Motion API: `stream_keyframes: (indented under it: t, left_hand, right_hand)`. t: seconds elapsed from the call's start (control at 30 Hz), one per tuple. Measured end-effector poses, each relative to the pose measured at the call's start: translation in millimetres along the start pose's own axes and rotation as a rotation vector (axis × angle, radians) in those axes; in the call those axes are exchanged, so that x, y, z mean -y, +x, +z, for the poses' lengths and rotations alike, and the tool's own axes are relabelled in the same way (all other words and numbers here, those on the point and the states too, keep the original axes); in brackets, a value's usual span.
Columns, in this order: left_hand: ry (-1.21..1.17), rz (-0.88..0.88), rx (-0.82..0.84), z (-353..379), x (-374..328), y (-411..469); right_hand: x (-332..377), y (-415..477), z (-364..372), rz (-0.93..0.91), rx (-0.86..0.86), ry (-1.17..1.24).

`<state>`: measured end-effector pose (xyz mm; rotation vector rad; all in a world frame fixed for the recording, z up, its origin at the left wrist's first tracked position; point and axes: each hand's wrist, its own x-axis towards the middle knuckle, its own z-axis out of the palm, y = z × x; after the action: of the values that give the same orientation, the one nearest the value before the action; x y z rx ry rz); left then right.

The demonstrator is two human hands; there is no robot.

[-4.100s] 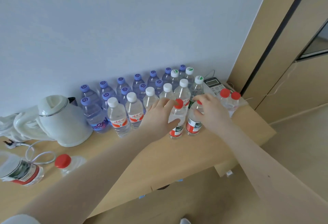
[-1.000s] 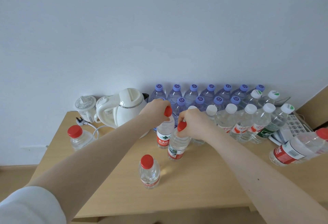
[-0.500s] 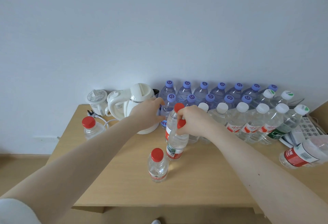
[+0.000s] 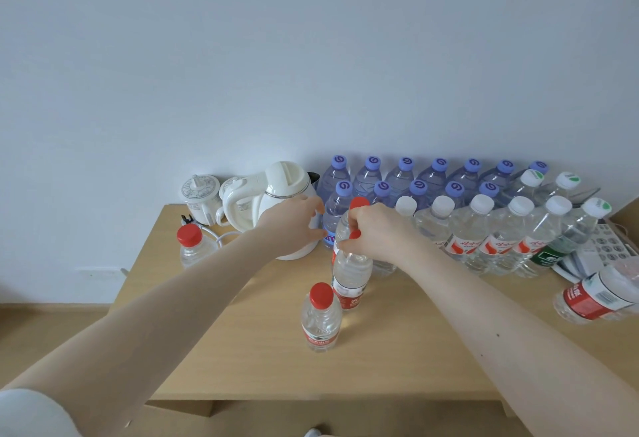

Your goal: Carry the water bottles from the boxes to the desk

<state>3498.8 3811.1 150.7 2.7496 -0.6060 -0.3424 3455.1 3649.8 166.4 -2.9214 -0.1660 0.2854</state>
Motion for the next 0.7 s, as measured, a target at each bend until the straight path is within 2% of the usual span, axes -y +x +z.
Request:
stream_keyframes:
  t: [0.2, 0.43, 0.7]
  left_hand:
    - [0.021, 0.032, 0.037, 2, -5, -3]
    - [0.026, 0.035, 0.041, 1, -6, -10]
    - [0.020, -0.052, -0.014, -5, -5, -29]
  right_hand:
    - [0, -7, -10, -0.039, 0.113, 0.011]
    - [-3, -8, -4, 0.002, 0.016, 0.017]
    - [-3, -15, 1, 0.092, -0.059, -0.029]
